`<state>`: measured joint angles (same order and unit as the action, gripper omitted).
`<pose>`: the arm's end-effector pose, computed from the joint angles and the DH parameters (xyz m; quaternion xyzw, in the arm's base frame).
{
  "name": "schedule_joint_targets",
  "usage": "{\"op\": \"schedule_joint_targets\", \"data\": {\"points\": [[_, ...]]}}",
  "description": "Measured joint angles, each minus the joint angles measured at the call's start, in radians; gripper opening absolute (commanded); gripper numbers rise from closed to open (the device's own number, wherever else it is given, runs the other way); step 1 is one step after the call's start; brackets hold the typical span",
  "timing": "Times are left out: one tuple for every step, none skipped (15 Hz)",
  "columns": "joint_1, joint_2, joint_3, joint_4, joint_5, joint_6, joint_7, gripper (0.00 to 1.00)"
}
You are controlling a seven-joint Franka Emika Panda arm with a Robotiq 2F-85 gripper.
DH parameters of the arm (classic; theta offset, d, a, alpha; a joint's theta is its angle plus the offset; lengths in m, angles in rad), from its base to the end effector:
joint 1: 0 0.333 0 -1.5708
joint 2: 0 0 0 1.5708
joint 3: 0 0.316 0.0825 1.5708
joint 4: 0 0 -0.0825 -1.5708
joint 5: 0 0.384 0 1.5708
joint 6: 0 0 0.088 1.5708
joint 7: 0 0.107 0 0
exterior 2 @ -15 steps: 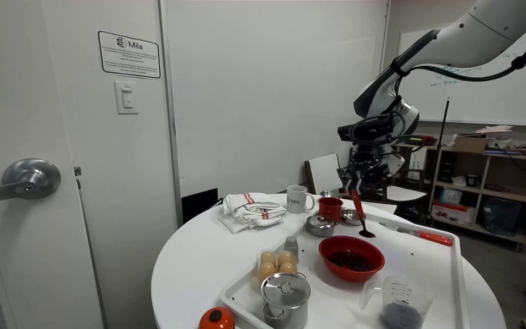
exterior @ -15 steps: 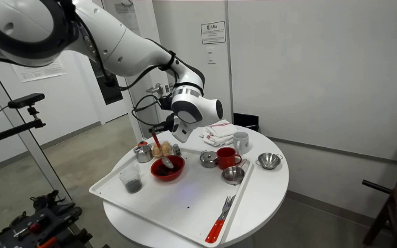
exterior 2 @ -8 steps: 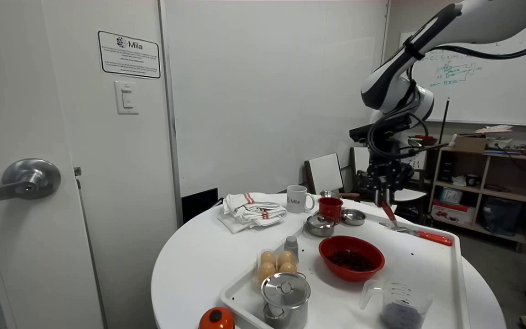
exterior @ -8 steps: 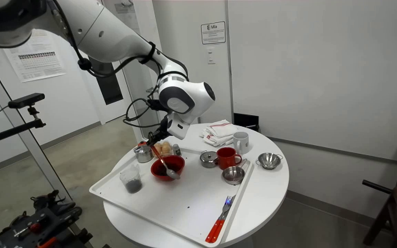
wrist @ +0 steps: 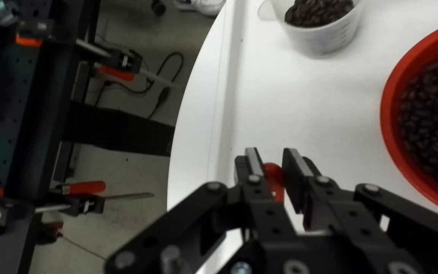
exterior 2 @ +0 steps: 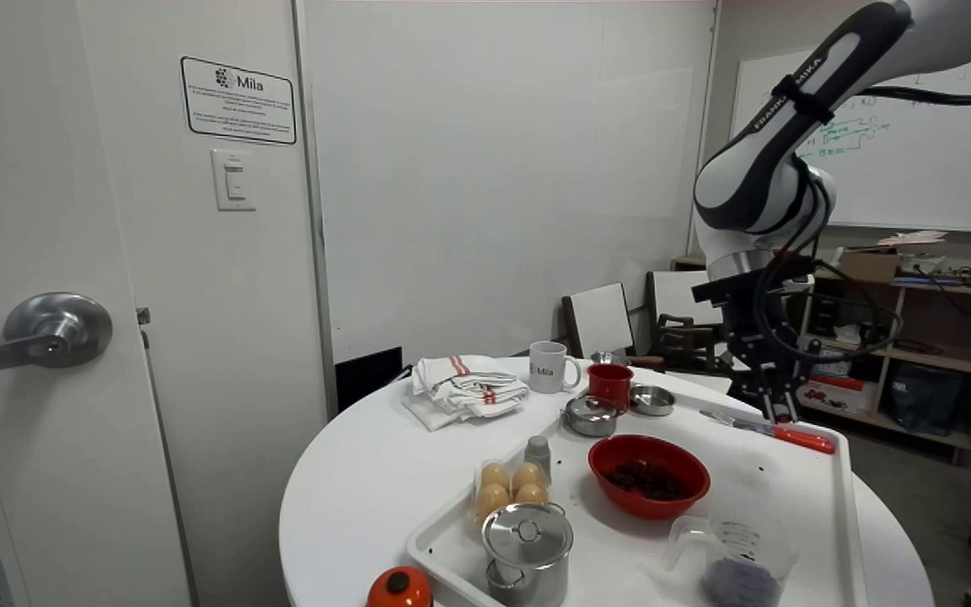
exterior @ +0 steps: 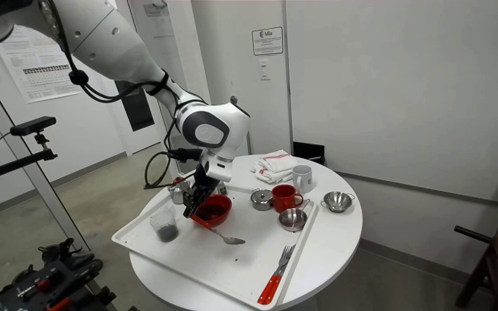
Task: Use the spoon to stir the contents in the orange bowl
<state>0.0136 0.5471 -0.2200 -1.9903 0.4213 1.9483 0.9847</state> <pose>0.5344 -0.0866 0.1601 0.7112 -0.6391 -0.2928 0.0049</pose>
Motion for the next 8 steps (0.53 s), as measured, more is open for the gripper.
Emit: {"op": "schedule_joint_targets", "data": {"points": [[0.001,-0.007,0.003,-0.024,-0.046,0.036,-0.009,0.05],[0.003,-0.014,0.005,-0.05,-0.091,0.077,-0.018,0.05],[0.005,-0.021,0.007,-0.074,-0.13,0.125,-0.026,0.05],[0.007,-0.027,0.009,-0.098,-0.162,0.174,-0.031,0.05],[0.008,-0.031,0.012,-0.12,-0.183,0.226,-0.034,0.05],[0.008,-0.032,0.016,-0.141,-0.187,0.286,-0.034,0.05],[0.007,-0.032,0.022,-0.161,-0.179,0.346,-0.032,0.05],[0.004,-0.032,0.033,-0.179,-0.161,0.401,-0.029,0.05]]}}
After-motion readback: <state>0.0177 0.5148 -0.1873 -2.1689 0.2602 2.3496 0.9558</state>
